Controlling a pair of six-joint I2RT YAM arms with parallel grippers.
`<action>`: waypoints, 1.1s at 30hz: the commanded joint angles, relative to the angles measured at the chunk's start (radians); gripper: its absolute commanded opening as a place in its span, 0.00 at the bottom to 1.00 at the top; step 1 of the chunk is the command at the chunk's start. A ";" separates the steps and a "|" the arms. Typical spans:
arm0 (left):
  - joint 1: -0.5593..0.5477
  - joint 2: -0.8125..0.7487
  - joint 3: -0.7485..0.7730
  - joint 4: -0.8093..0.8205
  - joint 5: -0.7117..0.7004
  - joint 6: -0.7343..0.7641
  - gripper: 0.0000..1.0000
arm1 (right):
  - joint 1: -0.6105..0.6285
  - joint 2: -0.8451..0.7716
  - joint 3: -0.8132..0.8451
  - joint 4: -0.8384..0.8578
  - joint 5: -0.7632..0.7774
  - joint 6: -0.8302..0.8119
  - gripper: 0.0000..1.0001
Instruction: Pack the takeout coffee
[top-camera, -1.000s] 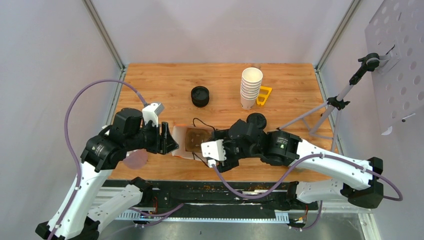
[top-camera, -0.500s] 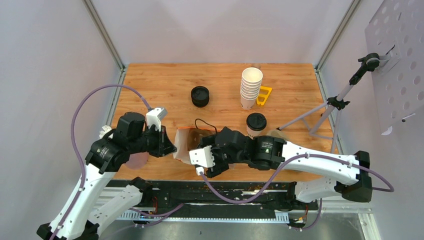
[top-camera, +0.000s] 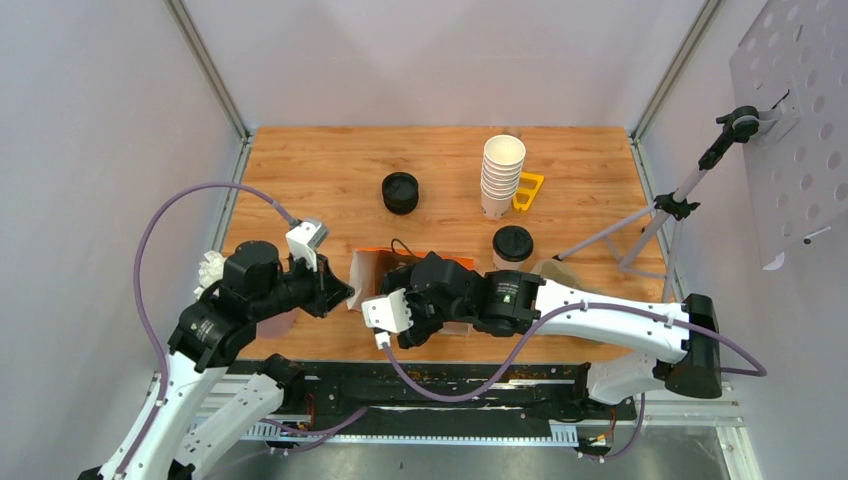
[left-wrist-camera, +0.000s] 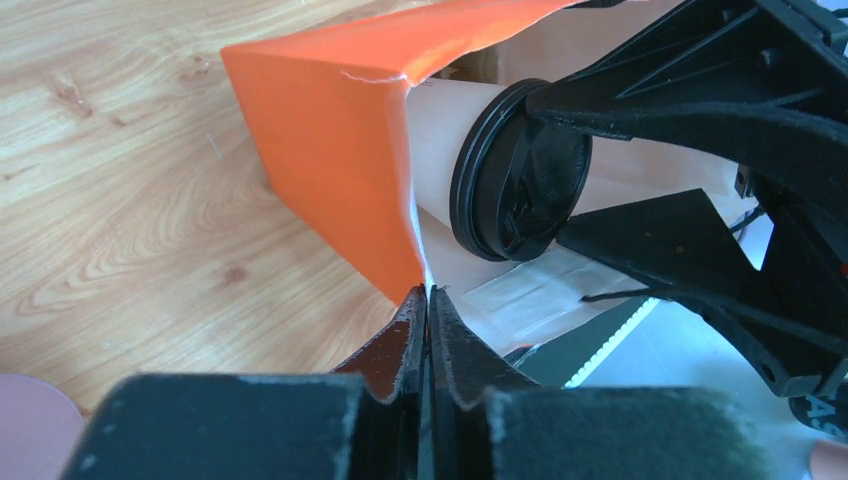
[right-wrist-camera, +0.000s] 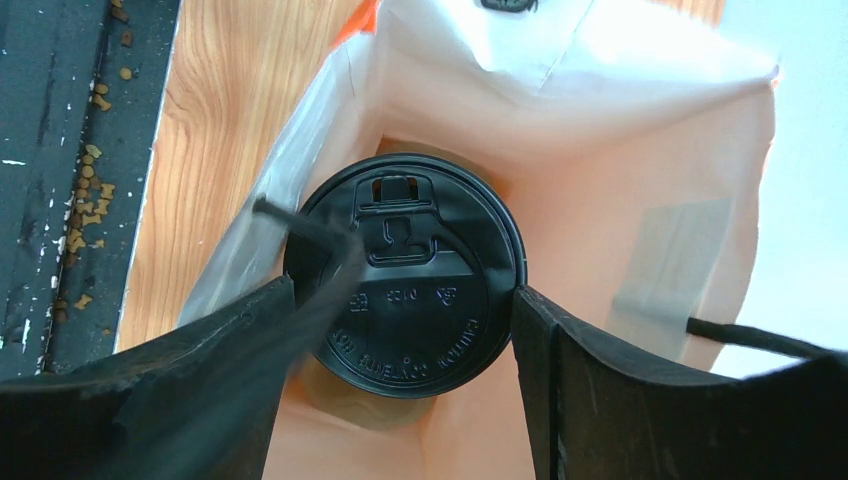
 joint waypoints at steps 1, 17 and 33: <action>0.003 0.012 0.034 -0.025 -0.015 0.038 0.18 | 0.000 0.000 -0.014 0.068 -0.034 -0.016 0.56; 0.003 0.001 0.027 -0.123 0.084 -0.104 0.46 | 0.055 -0.047 -0.121 0.102 0.035 0.045 0.55; 0.003 0.021 0.031 -0.098 0.138 -0.083 0.00 | 0.053 0.003 -0.096 0.093 0.087 -0.009 0.57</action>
